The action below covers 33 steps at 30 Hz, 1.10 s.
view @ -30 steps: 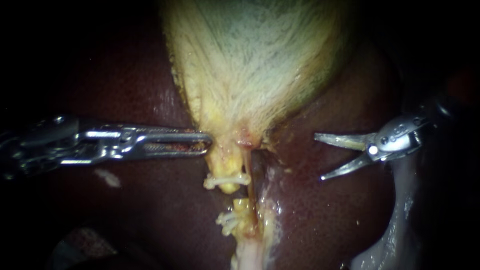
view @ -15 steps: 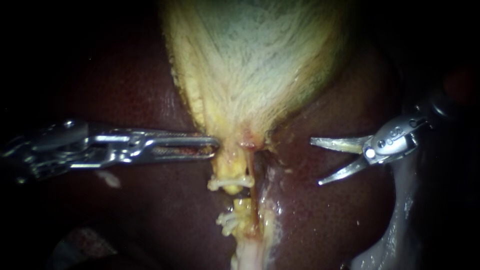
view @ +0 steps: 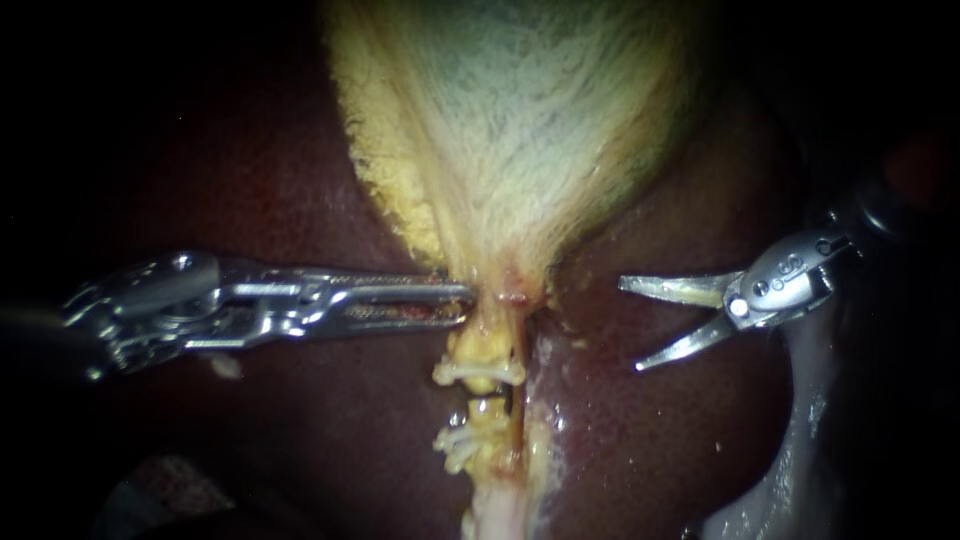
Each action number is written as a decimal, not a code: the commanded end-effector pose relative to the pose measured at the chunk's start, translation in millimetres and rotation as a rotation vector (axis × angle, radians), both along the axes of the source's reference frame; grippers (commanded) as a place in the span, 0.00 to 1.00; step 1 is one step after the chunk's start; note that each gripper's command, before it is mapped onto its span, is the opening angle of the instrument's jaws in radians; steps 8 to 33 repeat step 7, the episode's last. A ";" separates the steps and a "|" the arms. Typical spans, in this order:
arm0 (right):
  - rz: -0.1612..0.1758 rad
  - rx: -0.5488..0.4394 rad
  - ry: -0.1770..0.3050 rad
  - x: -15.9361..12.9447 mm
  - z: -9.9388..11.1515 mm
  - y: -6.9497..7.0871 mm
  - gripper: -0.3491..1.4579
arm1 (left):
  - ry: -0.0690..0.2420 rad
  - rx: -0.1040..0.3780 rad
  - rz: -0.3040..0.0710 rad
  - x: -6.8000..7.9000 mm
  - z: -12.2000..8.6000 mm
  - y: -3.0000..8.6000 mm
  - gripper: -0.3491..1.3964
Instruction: Go back from the cut left tube
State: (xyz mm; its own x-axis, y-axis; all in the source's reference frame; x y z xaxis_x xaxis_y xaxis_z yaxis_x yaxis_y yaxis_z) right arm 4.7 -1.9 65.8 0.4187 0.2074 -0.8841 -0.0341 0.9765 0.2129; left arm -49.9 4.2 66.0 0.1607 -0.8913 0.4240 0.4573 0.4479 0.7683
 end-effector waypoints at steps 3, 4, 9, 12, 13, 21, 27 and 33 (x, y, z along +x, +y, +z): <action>0.000 0.000 0.000 0.0 0.0 0.0 0.98 | 0.000 0.000 0.000 0.1 0.0 0.0 0.00; 0.000 0.000 0.000 0.0 0.0 0.0 0.98 | 0.000 0.000 0.000 0.1 0.0 0.0 0.00; 0.000 0.000 0.000 0.0 0.0 0.0 0.98 | -0.001 0.000 0.001 0.1 0.0 0.0 0.00; 0.000 0.000 0.000 0.0 0.0 0.0 0.98 | -0.001 0.000 0.001 0.1 0.0 0.0 0.00; 0.000 0.000 0.000 0.0 0.0 0.0 0.98 | -0.001 0.000 0.001 0.1 0.0 0.0 0.00; 0.000 0.000 0.000 0.0 0.0 0.0 0.98 | -0.001 0.000 0.001 0.1 0.0 0.0 0.00; 0.000 0.000 0.000 0.0 0.0 0.0 0.98 | -0.001 0.000 0.001 0.1 0.0 0.0 0.00; 0.000 0.000 0.000 0.0 0.0 0.0 0.98 | -0.001 0.000 0.001 0.1 0.0 0.0 0.00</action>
